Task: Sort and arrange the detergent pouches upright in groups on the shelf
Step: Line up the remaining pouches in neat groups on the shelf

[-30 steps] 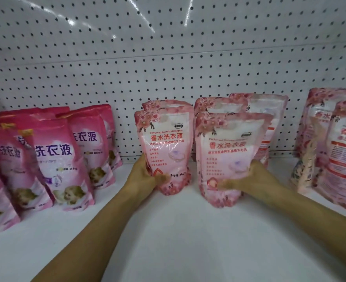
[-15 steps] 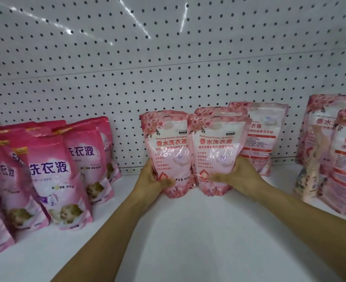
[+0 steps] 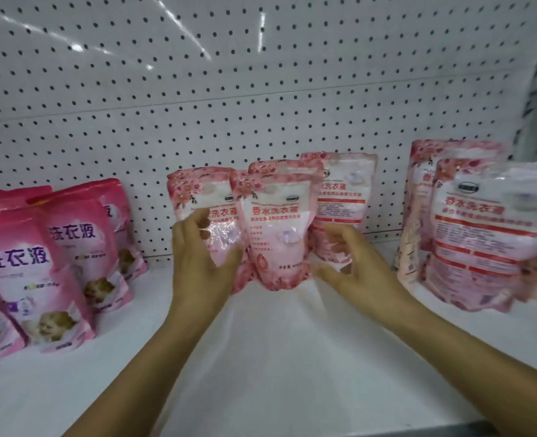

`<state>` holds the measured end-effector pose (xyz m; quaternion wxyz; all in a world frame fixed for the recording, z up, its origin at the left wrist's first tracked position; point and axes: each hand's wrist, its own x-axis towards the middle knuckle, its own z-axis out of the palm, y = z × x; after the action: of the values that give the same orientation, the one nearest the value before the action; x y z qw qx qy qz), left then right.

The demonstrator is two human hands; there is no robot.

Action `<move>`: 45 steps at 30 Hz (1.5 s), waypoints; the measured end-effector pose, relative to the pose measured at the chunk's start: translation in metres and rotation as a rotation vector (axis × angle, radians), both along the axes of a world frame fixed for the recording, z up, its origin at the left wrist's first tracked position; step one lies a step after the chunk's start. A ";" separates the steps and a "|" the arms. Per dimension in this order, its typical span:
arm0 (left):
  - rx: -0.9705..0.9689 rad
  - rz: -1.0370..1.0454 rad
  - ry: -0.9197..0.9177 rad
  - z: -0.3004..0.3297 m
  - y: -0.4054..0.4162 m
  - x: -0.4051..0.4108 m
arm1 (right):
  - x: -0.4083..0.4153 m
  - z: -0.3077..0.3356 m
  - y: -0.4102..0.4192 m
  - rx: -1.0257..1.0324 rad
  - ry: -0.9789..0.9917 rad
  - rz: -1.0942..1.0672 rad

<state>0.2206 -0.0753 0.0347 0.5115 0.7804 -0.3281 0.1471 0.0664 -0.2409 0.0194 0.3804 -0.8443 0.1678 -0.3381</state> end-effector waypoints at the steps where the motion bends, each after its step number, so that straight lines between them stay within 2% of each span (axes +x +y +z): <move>1: 0.021 -0.109 0.024 0.002 -0.010 -0.019 | -0.015 -0.001 -0.002 -0.041 -0.034 -0.024; 6: 0.200 -0.522 0.137 -0.009 -0.084 -0.101 | -0.094 0.003 -0.026 -0.202 -0.261 -0.197; 9: 0.186 -0.583 0.295 -0.022 -0.132 -0.129 | -0.142 -0.002 -0.051 -0.170 -0.395 -0.355; 11: 0.151 -0.488 0.329 -0.026 -0.158 -0.141 | -0.164 -0.005 -0.066 -0.066 -0.443 -0.426; 14: -0.044 -0.290 0.054 -0.025 -0.170 -0.160 | -0.177 -0.004 -0.084 0.032 -0.396 -0.416; 15: -0.102 -0.308 -0.035 -0.024 -0.169 -0.166 | -0.177 -0.002 -0.089 0.051 -0.362 -0.384; 17: -0.078 -0.467 -0.086 -0.022 -0.168 -0.179 | -0.175 0.003 -0.096 0.105 -0.292 -0.281; 19: 0.023 -0.662 0.018 -0.020 -0.170 -0.193 | -0.173 0.007 -0.097 0.095 -0.243 -0.233; 21: -0.031 -0.741 0.198 -0.017 -0.175 -0.204 | -0.175 0.009 -0.096 0.063 -0.213 -0.164; 22: -0.091 -0.719 0.257 -0.015 -0.177 -0.208 | -0.177 0.008 -0.095 0.077 -0.207 -0.096; 24: -0.189 -0.606 0.258 -0.011 -0.183 -0.209 | -0.180 0.008 -0.094 0.115 -0.202 0.041; 27: -0.316 -0.520 0.335 -0.001 -0.184 -0.204 | -0.184 0.005 -0.096 0.063 -0.090 0.202; 30: -0.360 -0.509 0.491 0.004 -0.173 -0.192 | -0.185 -0.006 -0.095 0.022 -0.164 0.078; 33: -0.305 -0.503 0.466 0.005 -0.157 -0.179 | -0.179 -0.011 -0.096 0.121 -0.236 -0.145; 36: -0.314 -0.482 0.463 0.005 -0.132 -0.164 | -0.168 -0.009 -0.094 0.237 -0.080 -0.053; 38: -0.343 -0.441 0.456 0.005 -0.110 -0.150 | -0.157 -0.006 -0.089 0.168 -0.046 -0.006; 40: -0.395 -0.377 0.460 0.007 -0.089 -0.131 | -0.142 0.004 -0.091 0.029 -0.092 -0.055; 43: -0.446 -0.279 0.451 0.010 -0.071 -0.104 | -0.115 0.028 -0.100 -0.250 -0.093 -0.073; 45: -0.441 -0.237 0.448 0.010 -0.068 -0.088 | -0.097 0.046 -0.102 -0.493 0.042 -0.032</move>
<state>0.1325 -0.1436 0.0450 0.7412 0.6202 -0.2561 -0.0210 -0.0305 -0.3431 0.0652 0.1537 -0.9157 0.1016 -0.3571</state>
